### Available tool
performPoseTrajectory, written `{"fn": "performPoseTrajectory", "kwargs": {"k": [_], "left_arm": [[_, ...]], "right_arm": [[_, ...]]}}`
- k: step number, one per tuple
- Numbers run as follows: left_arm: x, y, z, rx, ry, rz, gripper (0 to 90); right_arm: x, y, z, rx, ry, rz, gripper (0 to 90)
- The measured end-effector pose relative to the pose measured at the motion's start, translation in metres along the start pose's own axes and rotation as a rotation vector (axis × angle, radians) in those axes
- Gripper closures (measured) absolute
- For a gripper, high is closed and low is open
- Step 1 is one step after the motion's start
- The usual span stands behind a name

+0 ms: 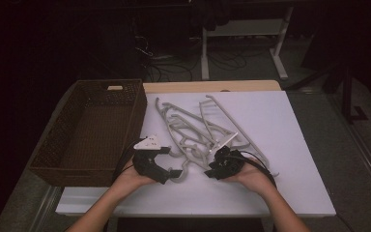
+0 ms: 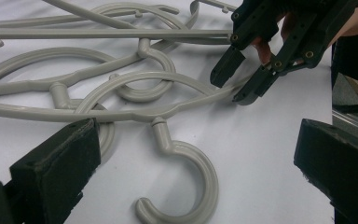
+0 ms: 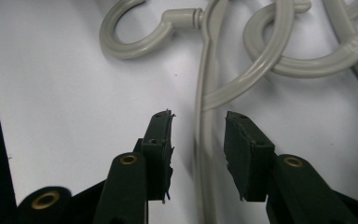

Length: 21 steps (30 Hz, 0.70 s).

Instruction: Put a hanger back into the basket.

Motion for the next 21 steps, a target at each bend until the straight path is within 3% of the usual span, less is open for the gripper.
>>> {"fn": "performPoseTrajectory", "kwargs": {"k": [5,9,12,14,18,21], "left_arm": [[-0.001,0.001,-0.001,-0.001,-0.006,0.000,0.3],[0.000,0.001,-0.002,-0.004,-0.006,0.000,0.3],[0.000,0.001,-0.002,-0.004,-0.007,0.001,0.3],[0.000,0.001,-0.002,-0.004,-0.004,0.003,0.3],[0.001,0.000,0.000,-0.003,0.004,0.008,0.3],[0.002,0.002,0.001,-0.006,0.010,0.009,0.3]], "right_arm": [[-0.003,0.004,0.000,-0.003,-0.013,-0.011,59.6],[-0.009,-0.003,-0.016,0.021,-0.075,0.005,64.6],[-0.008,-0.022,-0.042,0.078,-0.136,0.056,78.1],[-0.007,-0.025,-0.046,0.085,-0.142,0.059,79.5],[0.000,-0.039,-0.060,0.119,-0.159,0.080,76.1],[0.000,-0.037,-0.060,0.100,-0.161,0.087,74.1]]}}
Point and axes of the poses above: each handheld gripper's, and its own axes: z roughly forward along the jaws, x roughly out of its underside, y roughly to its left, the point moved 5 cm from there along z, roughly forward along the jaws, and after that the axes turned 9 degrees about -y, right-handed, at the moved point
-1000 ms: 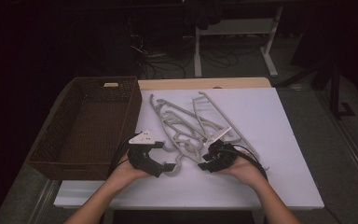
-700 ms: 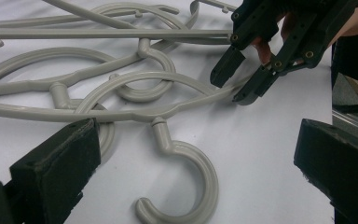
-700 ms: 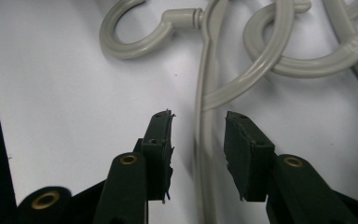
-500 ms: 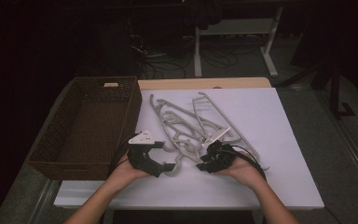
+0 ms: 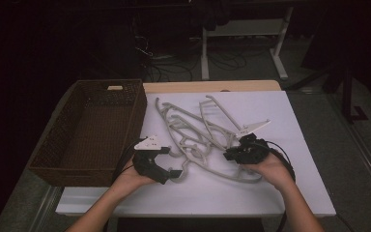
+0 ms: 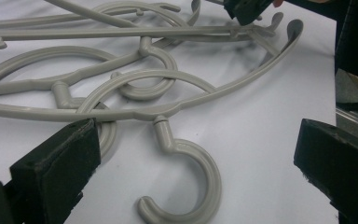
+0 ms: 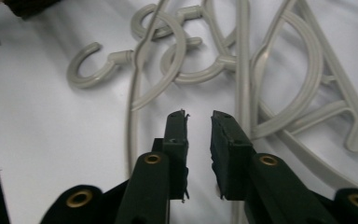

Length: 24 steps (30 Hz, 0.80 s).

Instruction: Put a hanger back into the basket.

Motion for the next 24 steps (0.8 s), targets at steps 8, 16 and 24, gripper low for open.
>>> {"fn": "performPoseTrajectory", "kwargs": {"k": [8,16,24], "left_arm": [[0.001,0.003,0.000,-0.009,0.000,-0.005,0.3],[0.002,0.002,0.001,-0.006,0.006,-0.002,0.3],[0.003,0.002,0.002,-0.009,0.016,0.008,0.3]], "right_arm": [[0.002,0.033,0.031,-0.082,0.091,-0.067,66.5],[0.009,0.043,0.054,-0.083,0.179,-0.118,71.6],[0.019,0.040,0.042,-0.087,0.224,-0.189,80.3]]}}
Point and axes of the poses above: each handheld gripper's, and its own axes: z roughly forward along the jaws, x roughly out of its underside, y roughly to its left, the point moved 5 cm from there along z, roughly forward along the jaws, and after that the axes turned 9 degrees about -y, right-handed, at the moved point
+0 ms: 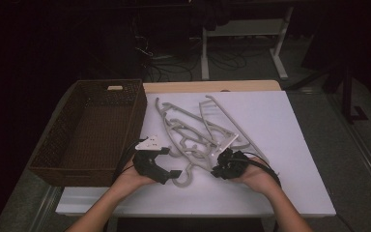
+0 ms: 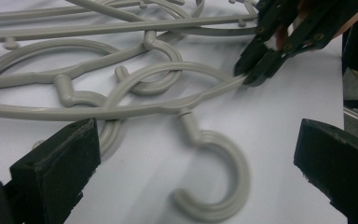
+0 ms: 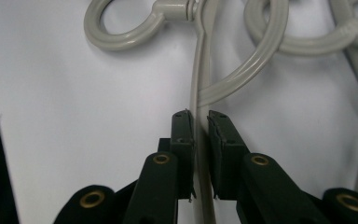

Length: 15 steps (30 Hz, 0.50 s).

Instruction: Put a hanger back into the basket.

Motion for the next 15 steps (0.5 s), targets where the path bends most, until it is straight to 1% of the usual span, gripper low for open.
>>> {"fn": "performPoseTrajectory", "kwargs": {"k": [1,2,3,4,5,6,7,8,9,10,12,13,15], "left_arm": [[0.000,0.000,0.000,0.000,0.000,0.000,0.3],[0.000,0.000,0.000,0.002,0.003,0.002,0.3],[0.001,0.000,0.001,0.005,0.005,0.004,0.3],[0.001,0.000,0.001,0.005,0.005,0.004,0.3],[0.001,0.000,0.002,0.004,0.015,0.018,0.3],[0.001,0.000,0.002,0.004,0.015,0.018,0.3],[0.002,0.000,0.002,-0.002,0.020,0.024,0.4],[0.002,0.001,0.003,-0.004,0.027,0.032,0.4],[0.003,0.000,0.004,-0.003,0.033,0.036,0.4],[0.003,0.000,0.005,0.000,0.044,0.046,1.3],[0.005,-0.002,0.008,0.004,0.068,0.076,4.9],[0.007,-0.003,0.010,0.010,0.087,0.098,4.9],[0.010,-0.004,0.015,0.012,0.130,0.150,7.0]], "right_arm": [[0.003,0.000,-0.003,-0.009,0.004,-0.020,80.3],[0.003,0.000,-0.003,-0.009,0.004,-0.020,80.3],[0.010,0.002,-0.010,-0.043,0.006,-0.050,80.4],[0.010,0.002,-0.010,-0.043,0.006,-0.050,80.4],[0.017,0.005,-0.016,-0.076,0.009,-0.071,80.3],[0.017,0.005,-0.016,-0.076,0.009,-0.071,80.3],[0.024,0.008,-0.020,-0.113,0.015,-0.102,80.3],[0.028,0.010,-0.023,-0.132,0.015,-0.120,80.3],[0.028,0.010,-0.023,-0.132,0.015,-0.120,80.3],[0.036,0.013,-0.029,-0.169,0.024,-0.143,80.3],[0.042,0.014,-0.033,-0.193,0.031,-0.157,80.4],[0.042,0.014,-0.033,-0.193,0.031,-0.157,80.4],[0.048,0.014,-0.033,-0.222,0.054,-0.175,80.4]]}}
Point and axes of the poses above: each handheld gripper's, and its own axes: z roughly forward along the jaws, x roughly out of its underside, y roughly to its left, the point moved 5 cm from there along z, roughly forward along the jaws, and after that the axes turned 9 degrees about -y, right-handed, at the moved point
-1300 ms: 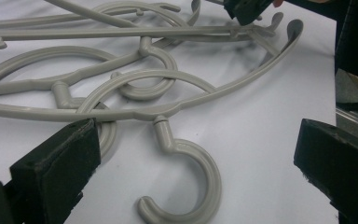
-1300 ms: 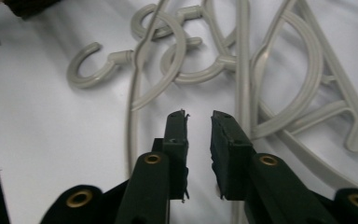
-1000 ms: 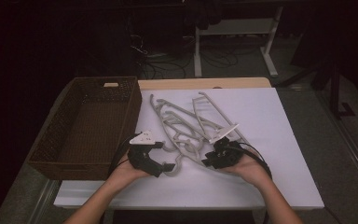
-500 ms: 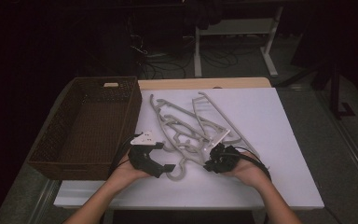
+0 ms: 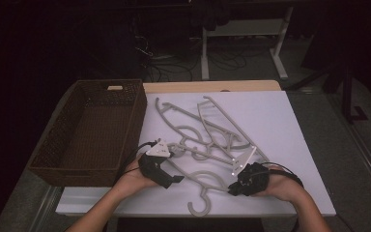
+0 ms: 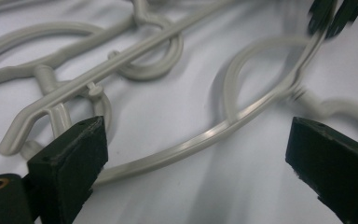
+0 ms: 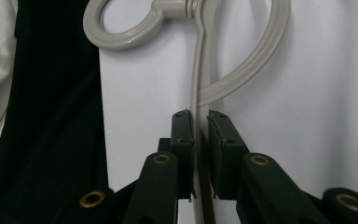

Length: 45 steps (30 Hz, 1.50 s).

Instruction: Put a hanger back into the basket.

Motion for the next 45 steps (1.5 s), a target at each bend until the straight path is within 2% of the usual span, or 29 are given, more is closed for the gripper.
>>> {"fn": "performPoseTrajectory", "kwargs": {"k": [3,4,5,8,11,13,15,22,28,30,42,45], "left_arm": [[0.006,-0.001,0.010,0.006,0.085,0.076,7.2],[0.007,-0.002,0.016,0.018,0.124,0.132,9.7],[0.007,-0.002,0.016,0.018,0.124,0.132,13.7],[0.007,-0.003,0.021,0.032,0.151,0.185,15.0],[0.008,-0.004,0.025,0.064,0.172,0.219,23.1],[0.008,-0.004,0.025,0.086,0.167,0.219,28.9],[0.007,-0.007,0.024,0.109,0.168,0.239,37.0],[0.006,-0.009,0.023,0.121,0.153,0.271,43.9],[0.002,-0.011,0.018,0.131,0.114,0.298,59.0],[0.002,-0.012,0.018,0.139,0.114,0.304,60.3],[0.003,-0.019,0.017,0.179,0.120,0.408,69.2],[0.001,-0.022,0.016,0.186,0.133,0.448,72.1]], "right_arm": [[0.001,0.000,0.002,-0.012,0.016,-0.007,80.4],[0.002,0.000,0.004,-0.023,0.026,-0.008,80.4],[0.002,0.000,0.004,-0.023,0.026,-0.008,80.4],[0.002,-0.001,0.004,-0.030,0.024,-0.008,80.4],[0.002,-0.002,0.003,-0.035,0.012,-0.012,80.5],[0.000,-0.002,0.001,-0.034,-0.002,-0.017,80.6],[-0.001,-0.003,-0.002,-0.032,-0.016,-0.011,80.7],[-0.006,-0.003,-0.009,-0.047,-0.063,-0.017,80.6],[-0.011,-0.002,-0.013,-0.048,-0.089,-0.040,80.5],[-0.012,-0.002,-0.014,-0.049,-0.101,-0.046,80.5],[-0.013,-0.005,-0.019,-0.058,-0.118,-0.062,79.6],[-0.013,-0.007,-0.020,-0.047,-0.132,-0.051,78.1]]}}
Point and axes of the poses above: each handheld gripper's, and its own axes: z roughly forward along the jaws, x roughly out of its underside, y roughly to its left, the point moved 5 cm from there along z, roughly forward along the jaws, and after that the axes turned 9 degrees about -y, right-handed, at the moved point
